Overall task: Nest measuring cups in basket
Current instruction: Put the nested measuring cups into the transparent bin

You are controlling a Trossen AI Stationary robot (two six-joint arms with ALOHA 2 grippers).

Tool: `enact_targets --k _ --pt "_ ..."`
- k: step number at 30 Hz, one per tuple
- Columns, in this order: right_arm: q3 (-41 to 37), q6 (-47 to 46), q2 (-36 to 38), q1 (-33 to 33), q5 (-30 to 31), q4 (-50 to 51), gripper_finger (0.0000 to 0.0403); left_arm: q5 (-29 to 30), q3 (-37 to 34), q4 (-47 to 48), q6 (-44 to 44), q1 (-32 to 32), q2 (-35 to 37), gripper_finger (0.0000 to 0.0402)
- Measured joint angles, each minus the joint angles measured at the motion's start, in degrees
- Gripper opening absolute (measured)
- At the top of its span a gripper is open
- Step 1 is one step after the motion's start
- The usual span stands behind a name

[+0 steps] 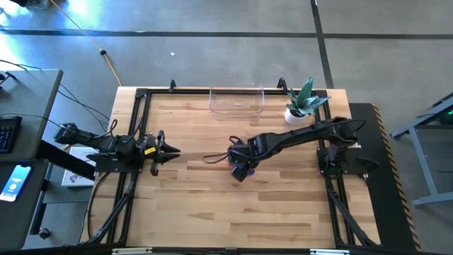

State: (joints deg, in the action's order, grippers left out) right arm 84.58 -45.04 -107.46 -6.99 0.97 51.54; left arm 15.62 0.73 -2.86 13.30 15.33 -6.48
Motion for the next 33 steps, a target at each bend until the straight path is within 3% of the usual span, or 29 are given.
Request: enact_targets --k 15,33 --pt "0.0 0.1 -6.1 -0.1 2.7 0.3 0.0361 0.0 0.0 0.0 0.0 0.0 0.0 0.0074" --pt "0.1 0.1 -6.6 -0.2 3.9 -0.2 0.0200 0.0 0.0 0.0 0.0 0.0 0.0 0.0074"
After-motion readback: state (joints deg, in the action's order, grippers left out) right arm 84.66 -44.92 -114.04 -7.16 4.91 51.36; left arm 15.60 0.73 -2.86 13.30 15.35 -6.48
